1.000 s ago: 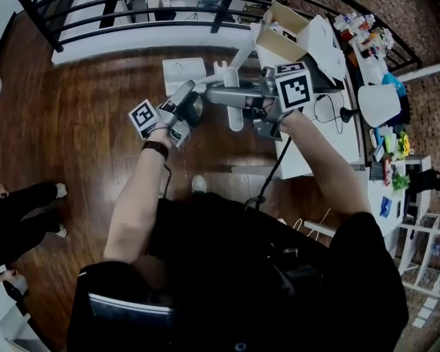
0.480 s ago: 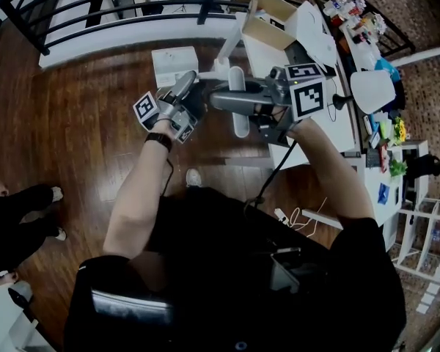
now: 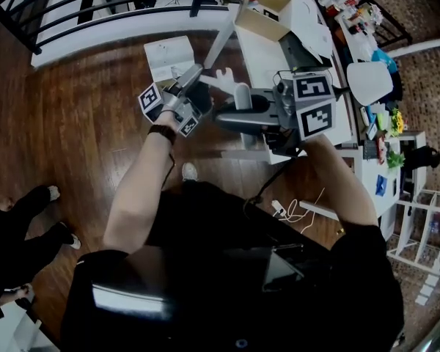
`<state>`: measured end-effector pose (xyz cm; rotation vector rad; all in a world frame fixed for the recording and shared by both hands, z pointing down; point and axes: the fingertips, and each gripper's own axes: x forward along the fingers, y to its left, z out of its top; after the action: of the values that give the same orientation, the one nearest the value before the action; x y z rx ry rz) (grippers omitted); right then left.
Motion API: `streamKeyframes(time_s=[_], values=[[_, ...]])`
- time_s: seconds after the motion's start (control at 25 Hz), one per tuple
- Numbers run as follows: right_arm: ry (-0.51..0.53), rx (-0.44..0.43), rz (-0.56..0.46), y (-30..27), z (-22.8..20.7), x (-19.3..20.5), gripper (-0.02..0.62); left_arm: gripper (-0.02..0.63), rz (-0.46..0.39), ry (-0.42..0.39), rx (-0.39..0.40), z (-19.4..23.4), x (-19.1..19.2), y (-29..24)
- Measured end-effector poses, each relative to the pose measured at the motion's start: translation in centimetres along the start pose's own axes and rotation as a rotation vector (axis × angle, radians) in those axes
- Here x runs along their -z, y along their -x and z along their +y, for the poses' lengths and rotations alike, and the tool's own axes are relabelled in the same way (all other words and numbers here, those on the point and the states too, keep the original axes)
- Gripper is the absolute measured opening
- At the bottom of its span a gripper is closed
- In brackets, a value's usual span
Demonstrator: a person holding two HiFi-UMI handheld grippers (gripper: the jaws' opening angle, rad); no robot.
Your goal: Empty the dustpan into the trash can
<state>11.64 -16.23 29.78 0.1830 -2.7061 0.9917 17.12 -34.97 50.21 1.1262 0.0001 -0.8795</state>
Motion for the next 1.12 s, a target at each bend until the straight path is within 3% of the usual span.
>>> streamKeyframes(time_s=[0.12, 0.4, 0.8, 1.12], values=[[0.011, 0.019, 0.015, 0.3, 0.3, 1.2, 0.044, 0.188, 0.005, 0.017, -0.046, 1.2, 0.5, -0.3], [0.063, 0.061, 0.116, 1.4, 1.2, 4.2, 0.044, 0.157, 0.047, 0.08, -0.094, 3.4, 2.5, -0.8], [0.151, 0.043, 0.426, 2.5, 2.6, 8.2, 0.045, 0.13, 0.006, 0.192, -0.055, 5.5, 4.6, -0.6], [0.119, 0.006, 0.527, 3.1, 1.8, 8.1, 0.048, 0.129, -0.042, 0.24, -0.05, 6.9, 4.6, -0.3]])
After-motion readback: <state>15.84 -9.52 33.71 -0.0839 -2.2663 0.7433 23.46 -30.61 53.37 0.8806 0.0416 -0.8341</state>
